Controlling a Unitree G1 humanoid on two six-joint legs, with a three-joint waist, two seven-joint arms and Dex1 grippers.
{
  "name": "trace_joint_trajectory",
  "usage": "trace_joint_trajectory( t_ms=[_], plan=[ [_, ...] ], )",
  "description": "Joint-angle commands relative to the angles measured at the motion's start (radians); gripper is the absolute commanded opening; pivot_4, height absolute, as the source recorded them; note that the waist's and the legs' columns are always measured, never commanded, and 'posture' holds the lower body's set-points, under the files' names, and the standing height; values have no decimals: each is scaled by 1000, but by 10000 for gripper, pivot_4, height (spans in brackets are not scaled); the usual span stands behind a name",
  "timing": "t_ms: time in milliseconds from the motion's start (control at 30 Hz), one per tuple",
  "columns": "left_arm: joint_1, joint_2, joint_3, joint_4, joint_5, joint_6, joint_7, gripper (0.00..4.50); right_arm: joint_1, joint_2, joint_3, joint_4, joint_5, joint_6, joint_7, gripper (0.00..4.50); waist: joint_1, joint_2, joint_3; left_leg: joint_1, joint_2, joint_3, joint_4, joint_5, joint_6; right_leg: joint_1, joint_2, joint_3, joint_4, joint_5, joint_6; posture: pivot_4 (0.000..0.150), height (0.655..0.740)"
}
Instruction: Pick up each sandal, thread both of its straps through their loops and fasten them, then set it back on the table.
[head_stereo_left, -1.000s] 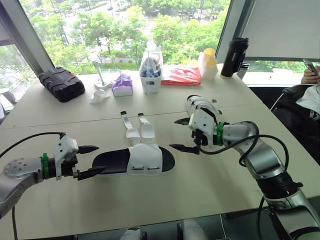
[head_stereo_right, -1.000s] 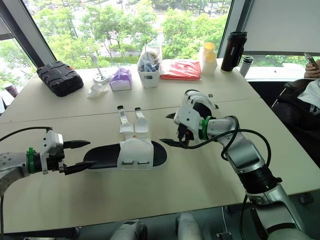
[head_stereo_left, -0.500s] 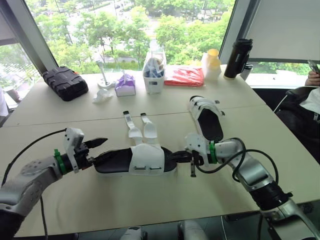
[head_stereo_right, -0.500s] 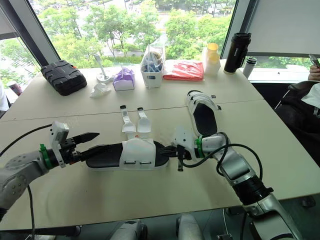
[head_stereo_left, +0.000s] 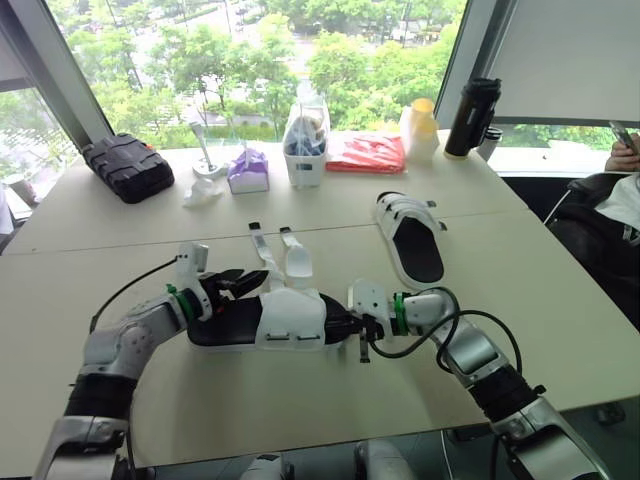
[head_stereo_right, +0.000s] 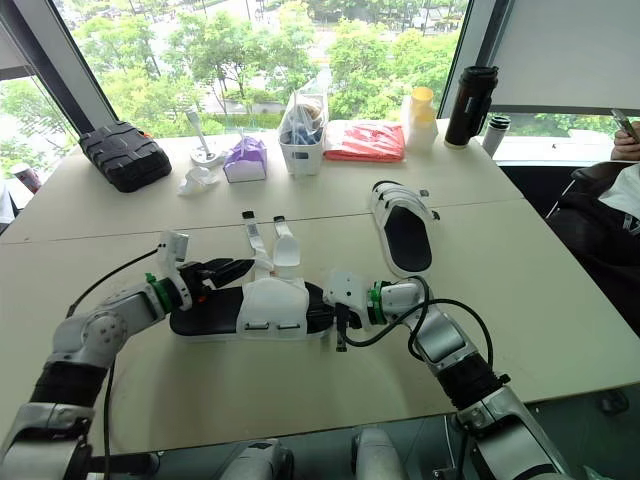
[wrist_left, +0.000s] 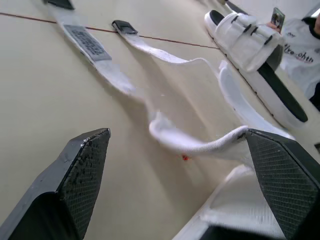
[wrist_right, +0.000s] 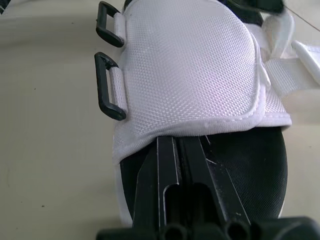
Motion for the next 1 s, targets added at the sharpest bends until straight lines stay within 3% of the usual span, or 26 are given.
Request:
trace_joint_trajectory(
  t_ms=[33, 200, 500, 900, 1000],
  plan=[
    [-68, -41, 72, 96, -26, 87, 22, 45000, -8, 18, 33, 22, -23, -28, 23, 479, -2, 0, 0, 3, 0, 0, -1, 0, 0, 2, 0, 0, 0, 0, 0, 1500, 7400],
    [-220, -107, 150, 324, 11, 137, 81, 45000, -27, 27, 38, 51, -38, -55, 43, 479, -1, -1, -1, 9, 0, 0, -2, 0, 0, 8, 1, 0, -2, 0, 0, 1500, 7400],
    [-342, -96, 221, 528, 81, 172, 71, 45000, -59, 38, 29, 112, -55, -96, 50, 479, -3, -1, -1, 10, 0, -1, -2, 1, -1, 8, 1, 0, -1, 0, 0, 1500, 7400],
    [-495, -160, 255, 804, 222, 7, 44, 45000, -74, 53, 29, 151, -73, -128, 45, 479, -1, -2, -2, 11, 0, -1, -2, 2, -3, 10, 1, 0, -1, 0, 0, 1500, 7400],
    [-515, -170, 270, 850, 251, -39, 53, 31157, -76, 57, 28, 155, -77, -131, 46, 0, -3, -2, -2, 11, 0, -1, -2, 2, -3, 10, 1, 0, -1, 0, 0, 1500, 7400]
  ],
)
